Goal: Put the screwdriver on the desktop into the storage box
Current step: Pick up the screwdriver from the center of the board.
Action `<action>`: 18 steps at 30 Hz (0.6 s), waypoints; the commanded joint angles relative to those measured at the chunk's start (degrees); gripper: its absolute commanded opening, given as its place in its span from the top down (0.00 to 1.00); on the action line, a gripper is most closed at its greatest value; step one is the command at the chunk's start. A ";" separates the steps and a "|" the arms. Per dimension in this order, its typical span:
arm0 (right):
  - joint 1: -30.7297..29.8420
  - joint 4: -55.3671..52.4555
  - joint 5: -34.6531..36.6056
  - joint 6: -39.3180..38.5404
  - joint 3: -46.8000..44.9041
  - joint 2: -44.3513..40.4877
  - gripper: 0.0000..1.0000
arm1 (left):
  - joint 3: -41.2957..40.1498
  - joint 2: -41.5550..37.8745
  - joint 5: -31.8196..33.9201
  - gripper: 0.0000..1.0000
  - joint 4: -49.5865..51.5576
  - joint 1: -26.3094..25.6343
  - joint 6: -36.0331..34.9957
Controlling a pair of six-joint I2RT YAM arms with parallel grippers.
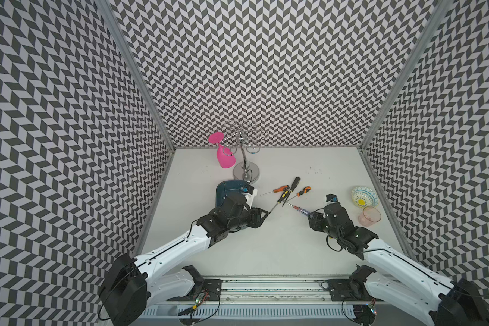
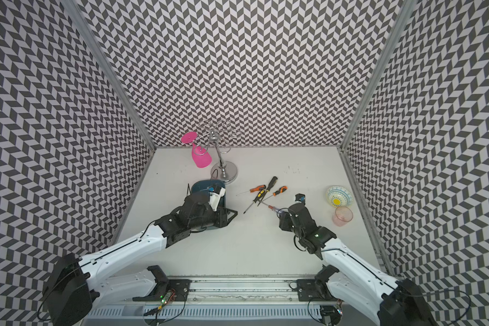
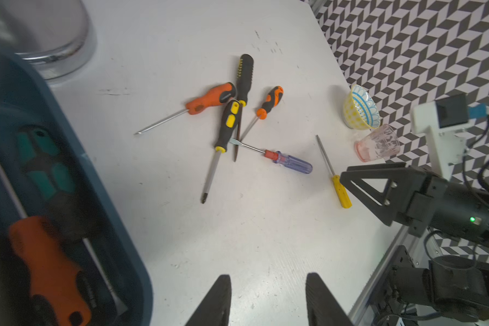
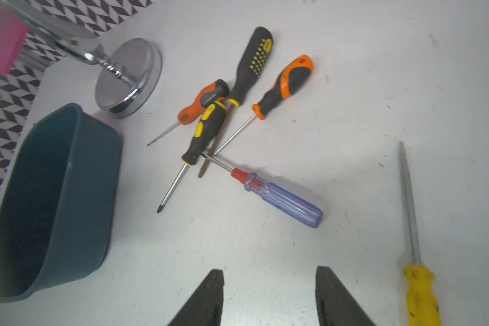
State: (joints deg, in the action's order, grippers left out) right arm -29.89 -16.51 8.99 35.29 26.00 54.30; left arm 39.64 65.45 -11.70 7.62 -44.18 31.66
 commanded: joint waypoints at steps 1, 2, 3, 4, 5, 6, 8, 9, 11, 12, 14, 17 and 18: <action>2.99 -3.00 1.06 1.94 1.50 1.76 0.42 | -0.36 1.79 -0.84 0.53 -5.34 -2.47 0.35; 3.77 -3.40 1.04 2.14 1.59 2.30 0.42 | -0.24 2.31 -0.78 0.53 -5.63 -3.09 0.25; 4.48 -3.91 1.03 2.35 1.60 2.99 0.41 | -0.11 2.87 -0.69 0.53 -6.05 -3.67 0.24; 5.20 -4.35 1.03 2.98 1.69 3.60 0.41 | 0.02 3.55 -0.59 0.53 -6.42 -4.25 0.28; 5.68 -4.80 0.91 3.48 1.89 4.46 0.41 | 0.08 4.07 -0.59 0.53 -6.70 -4.73 0.25; 6.09 -5.35 1.05 4.29 2.10 5.55 0.41 | 0.34 4.69 -0.52 0.53 -6.74 -5.12 0.24; 6.65 -6.90 2.10 5.84 2.81 7.81 0.42 | 0.62 5.72 -0.07 0.53 -6.78 -5.71 0.29; 6.77 -7.85 2.79 6.65 3.30 9.28 0.42 | 0.78 6.14 0.01 0.53 -6.83 -5.89 0.16; 6.95 -10.19 3.92 7.64 4.87 11.76 0.43 | 0.80 6.69 0.09 0.53 -6.91 -6.15 0.17; 7.00 -11.70 4.26 7.72 5.96 13.34 0.43 | 0.79 6.84 0.03 0.53 -7.07 -6.18 0.17; 7.13 -13.97 5.41 8.63 7.65 15.58 0.43 | 0.64 7.02 0.01 0.53 -7.41 -6.31 0.17; 7.23 -15.43 6.50 9.20 8.65 18.42 0.44 | 0.53 7.06 0.01 0.53 -7.62 -6.39 0.18; 7.21 -15.48 6.73 9.40 8.49 18.75 0.45 | 0.45 7.07 0.10 0.53 -7.53 -6.35 0.17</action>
State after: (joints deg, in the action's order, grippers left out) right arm -22.96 -29.32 13.13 43.03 33.67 71.99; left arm 39.64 72.44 -11.75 2.04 -50.24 31.81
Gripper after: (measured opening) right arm 0.556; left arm 0.467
